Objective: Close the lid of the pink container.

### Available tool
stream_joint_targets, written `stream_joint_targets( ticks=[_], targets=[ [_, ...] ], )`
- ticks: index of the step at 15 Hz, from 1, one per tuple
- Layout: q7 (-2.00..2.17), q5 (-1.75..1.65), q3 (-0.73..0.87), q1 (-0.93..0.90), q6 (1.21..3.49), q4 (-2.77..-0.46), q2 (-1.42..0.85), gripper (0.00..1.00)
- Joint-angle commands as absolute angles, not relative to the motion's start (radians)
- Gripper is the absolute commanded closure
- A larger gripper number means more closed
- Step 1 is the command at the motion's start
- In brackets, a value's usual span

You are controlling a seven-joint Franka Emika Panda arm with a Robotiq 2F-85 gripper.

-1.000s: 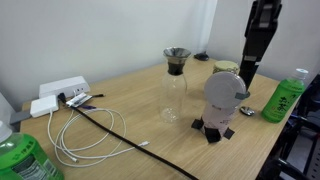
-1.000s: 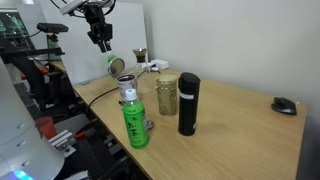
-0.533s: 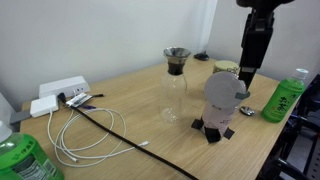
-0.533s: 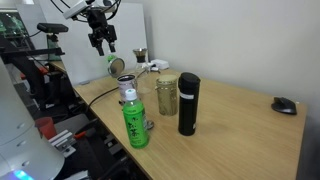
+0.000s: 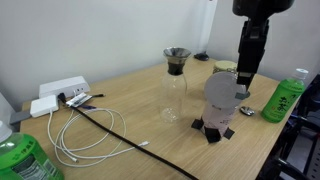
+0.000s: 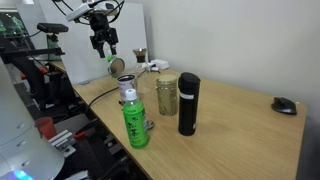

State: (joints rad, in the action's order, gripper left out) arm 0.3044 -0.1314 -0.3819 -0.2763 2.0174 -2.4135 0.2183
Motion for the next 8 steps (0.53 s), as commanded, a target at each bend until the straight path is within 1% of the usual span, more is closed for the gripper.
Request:
stream_joint_targets(
  ticks=[1,2,3,5,6,7,8],
  targets=[
    [0.306,-0.150,-0.375,-0.280,2.038,-2.410,0.201,0.40],
    [0.306,-0.151,-0.375,-0.280,2.039,-2.410,0.199,0.47],
    [0.306,-0.153,-0.375,-0.279,2.041,-2.409,0.197,0.50],
    [0.308,-0.162,-0.374,-0.277,2.045,-2.407,0.192,0.49],
    [0.305,-0.165,-0.372,-0.276,2.047,-2.405,0.190,0.33],
    [0.293,-0.165,-0.368,-0.276,2.042,-2.401,0.184,0.25],
    [0.284,-0.162,-0.363,-0.277,2.041,-2.399,0.182,0.22]
  ],
)
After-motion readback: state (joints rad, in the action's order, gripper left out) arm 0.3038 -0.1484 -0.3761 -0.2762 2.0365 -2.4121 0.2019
